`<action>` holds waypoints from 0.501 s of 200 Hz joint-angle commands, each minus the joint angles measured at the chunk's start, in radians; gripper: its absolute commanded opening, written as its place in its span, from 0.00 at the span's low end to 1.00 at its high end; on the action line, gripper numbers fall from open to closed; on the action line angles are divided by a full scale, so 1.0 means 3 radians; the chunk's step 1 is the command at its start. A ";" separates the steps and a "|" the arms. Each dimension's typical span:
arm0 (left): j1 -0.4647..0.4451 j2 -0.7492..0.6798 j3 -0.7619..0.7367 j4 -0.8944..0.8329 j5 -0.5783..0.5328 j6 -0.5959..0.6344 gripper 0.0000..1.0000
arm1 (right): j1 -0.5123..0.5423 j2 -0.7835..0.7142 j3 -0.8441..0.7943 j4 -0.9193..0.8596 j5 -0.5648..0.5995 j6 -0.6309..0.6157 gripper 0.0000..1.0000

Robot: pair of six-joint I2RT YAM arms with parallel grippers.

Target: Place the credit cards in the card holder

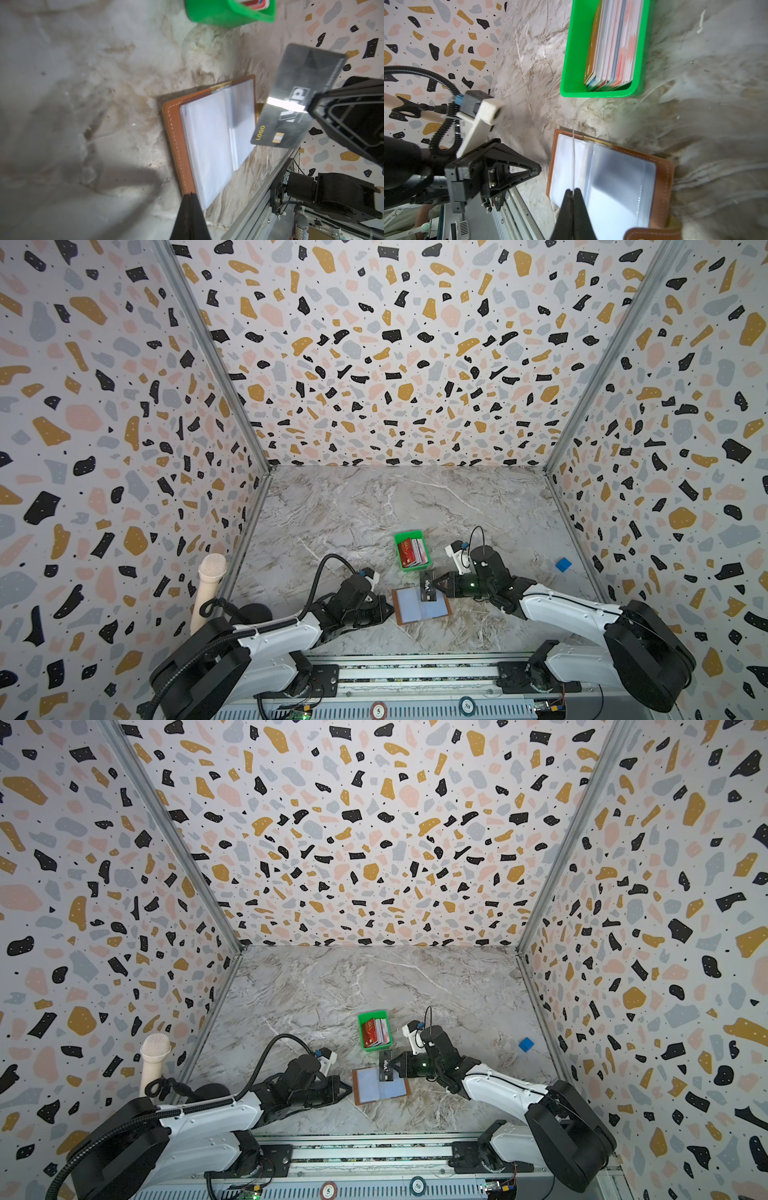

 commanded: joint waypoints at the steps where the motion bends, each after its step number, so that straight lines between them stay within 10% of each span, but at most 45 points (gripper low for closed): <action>1: 0.0017 0.0039 0.0181 0.0182 -0.0046 0.0116 0.00 | -0.0008 -0.0037 0.0050 -0.0100 -0.0097 -0.0134 0.00; 100: 0.0017 0.0785 0.0185 0.0318 -0.0070 0.0199 0.00 | 0.0002 0.0104 -0.0055 0.0118 -0.0092 -0.0062 0.00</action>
